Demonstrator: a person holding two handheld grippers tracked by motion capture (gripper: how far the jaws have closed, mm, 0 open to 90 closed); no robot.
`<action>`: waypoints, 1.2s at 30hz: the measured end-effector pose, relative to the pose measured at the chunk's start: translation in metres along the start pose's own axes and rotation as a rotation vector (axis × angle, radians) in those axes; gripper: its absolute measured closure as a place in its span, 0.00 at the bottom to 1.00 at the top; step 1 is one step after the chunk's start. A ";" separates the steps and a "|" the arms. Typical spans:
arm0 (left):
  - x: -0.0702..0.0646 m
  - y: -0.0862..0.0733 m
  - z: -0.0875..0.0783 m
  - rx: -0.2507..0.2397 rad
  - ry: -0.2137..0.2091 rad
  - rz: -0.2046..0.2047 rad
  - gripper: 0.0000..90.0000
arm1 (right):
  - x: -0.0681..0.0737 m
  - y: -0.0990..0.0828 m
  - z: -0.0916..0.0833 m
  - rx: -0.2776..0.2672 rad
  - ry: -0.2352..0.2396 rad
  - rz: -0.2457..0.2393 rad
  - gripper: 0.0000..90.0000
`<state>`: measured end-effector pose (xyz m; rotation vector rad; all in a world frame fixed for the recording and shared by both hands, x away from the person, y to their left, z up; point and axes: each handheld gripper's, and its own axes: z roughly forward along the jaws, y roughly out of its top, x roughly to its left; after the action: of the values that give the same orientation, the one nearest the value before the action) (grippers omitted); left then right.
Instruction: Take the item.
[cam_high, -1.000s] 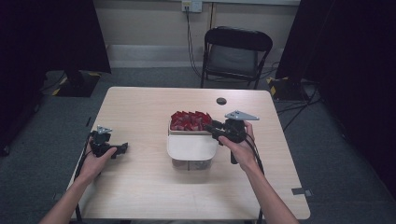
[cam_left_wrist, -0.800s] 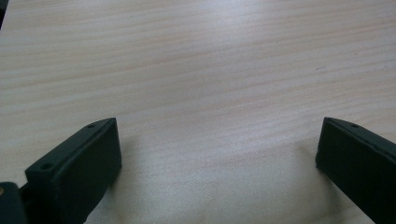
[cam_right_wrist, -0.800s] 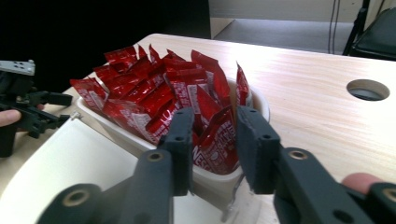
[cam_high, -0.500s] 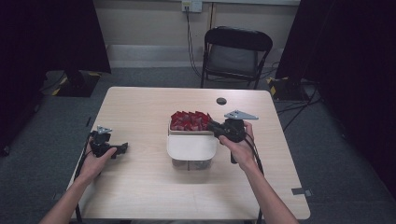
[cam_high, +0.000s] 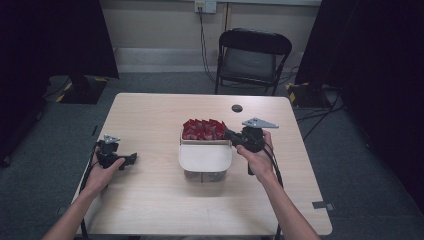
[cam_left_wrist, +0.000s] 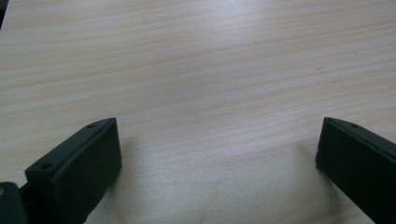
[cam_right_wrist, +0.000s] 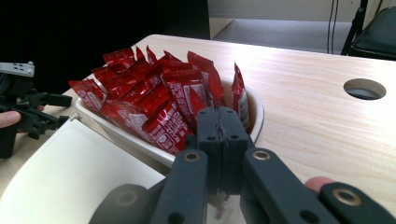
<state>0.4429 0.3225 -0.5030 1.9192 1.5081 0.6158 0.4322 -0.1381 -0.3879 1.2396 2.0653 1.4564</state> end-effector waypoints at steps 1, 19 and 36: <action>0.000 0.000 0.000 0.000 0.000 0.000 0.00 | 0.000 0.000 -0.001 -0.002 0.002 0.001 1.00; 0.000 0.000 0.000 0.000 0.000 -0.001 0.00 | 0.001 0.005 -0.006 -0.025 0.031 0.012 1.00; 0.000 0.000 0.000 0.000 0.000 0.000 0.00 | 0.000 0.011 -0.013 -0.043 0.044 0.020 1.00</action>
<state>0.4429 0.3225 -0.5031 1.9186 1.5085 0.6160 0.4288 -0.1445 -0.3728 1.2257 2.0437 1.5422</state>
